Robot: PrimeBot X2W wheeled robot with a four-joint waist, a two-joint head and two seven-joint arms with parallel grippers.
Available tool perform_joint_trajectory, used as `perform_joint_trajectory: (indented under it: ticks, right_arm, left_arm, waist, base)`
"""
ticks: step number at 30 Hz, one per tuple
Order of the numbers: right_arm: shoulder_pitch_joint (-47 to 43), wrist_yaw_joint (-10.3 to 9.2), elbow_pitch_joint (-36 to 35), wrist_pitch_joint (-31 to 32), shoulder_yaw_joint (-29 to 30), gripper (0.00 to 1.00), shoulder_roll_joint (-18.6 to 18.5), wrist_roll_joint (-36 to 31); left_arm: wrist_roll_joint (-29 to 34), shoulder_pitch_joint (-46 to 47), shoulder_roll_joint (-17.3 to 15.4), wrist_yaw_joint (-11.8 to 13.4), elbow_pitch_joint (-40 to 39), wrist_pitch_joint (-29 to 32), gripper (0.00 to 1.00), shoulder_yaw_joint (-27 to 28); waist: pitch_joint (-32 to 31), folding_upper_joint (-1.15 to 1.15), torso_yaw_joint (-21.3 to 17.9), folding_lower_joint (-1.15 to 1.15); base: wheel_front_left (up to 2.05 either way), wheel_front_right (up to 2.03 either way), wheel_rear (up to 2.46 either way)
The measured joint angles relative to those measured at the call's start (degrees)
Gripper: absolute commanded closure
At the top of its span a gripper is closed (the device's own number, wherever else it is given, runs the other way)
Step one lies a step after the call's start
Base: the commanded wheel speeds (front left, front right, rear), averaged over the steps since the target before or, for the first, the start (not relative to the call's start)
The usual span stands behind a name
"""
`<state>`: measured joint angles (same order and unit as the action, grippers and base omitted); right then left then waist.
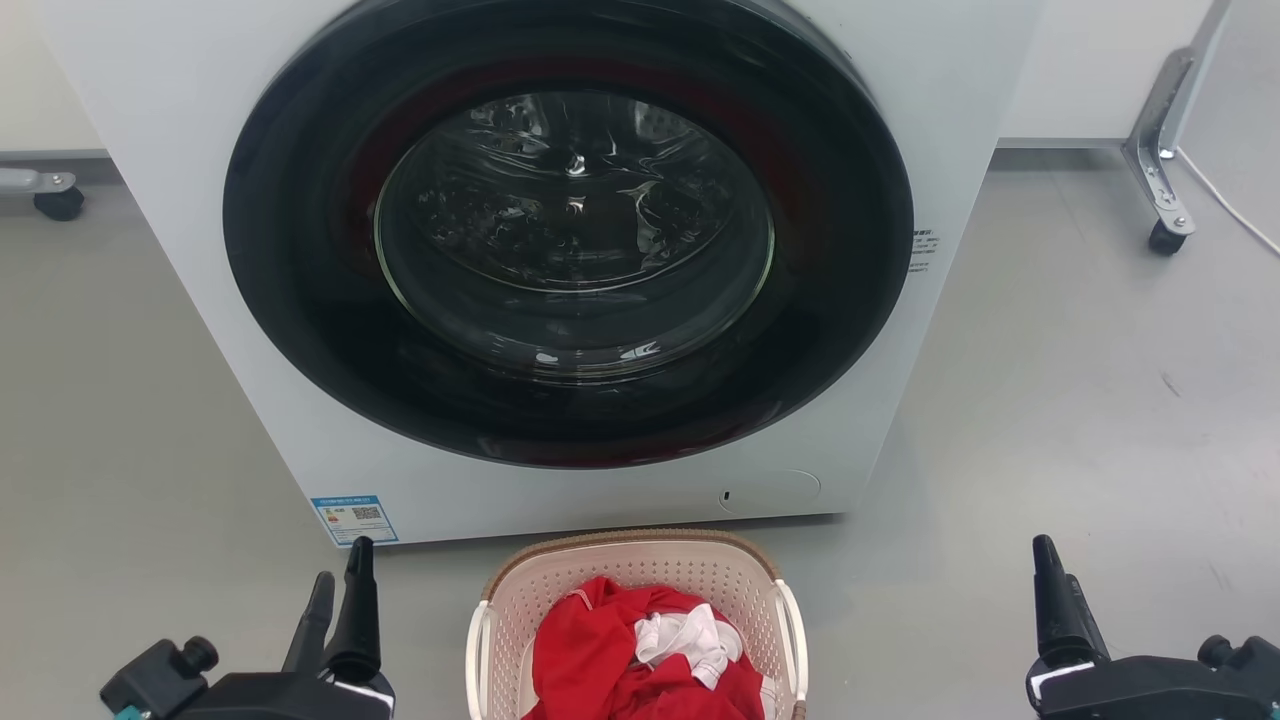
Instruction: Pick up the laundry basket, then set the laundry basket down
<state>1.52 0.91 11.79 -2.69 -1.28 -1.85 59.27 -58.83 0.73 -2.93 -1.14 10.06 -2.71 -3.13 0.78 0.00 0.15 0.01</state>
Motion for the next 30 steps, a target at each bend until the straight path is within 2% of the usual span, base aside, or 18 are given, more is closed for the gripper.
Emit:
perform_joint_trajectory:
  ticks: [17, 26, 27, 30]
  right_arm:
    - [-1.17, -2.50, -2.38, -3.66, -3.98, 0.00, -0.26, -16.70]
    - [-1.22, -3.99, -3.93, -5.73, -5.48, 0.00, -0.38, -24.30]
    - [-1.47, -4.44, -4.47, -6.54, -6.25, 0.00, -0.43, -27.64]
    - [-2.20, -4.83, -5.11, -7.06, -6.62, 0.00, -0.44, -29.94]
  left_arm:
    - [20.48, -1.27, -1.82, 2.72, -2.18, -3.69, 0.00, -5.09]
    - [28.65, -1.29, -2.07, 3.85, -3.69, -5.61, 0.00, -6.72]
    - [32.10, -1.43, -2.10, 4.42, -4.66, -6.56, 0.00, -7.15]
    - [34.88, -1.53, -2.13, 4.97, -5.14, -7.06, 0.00, -7.66]
  waist:
    - [0.47, 0.00, 0.14, 0.00]
    - [0.54, 0.00, 0.17, -0.01]
    - [0.58, 0.00, 0.19, -0.01]
    - [0.61, 0.00, 0.20, -0.01]
  base:
    - [0.00, 0.00, 0.00]
    - [0.00, 0.00, 0.00]
    - [0.00, 0.00, 0.00]
    - [0.00, 0.00, 0.00]
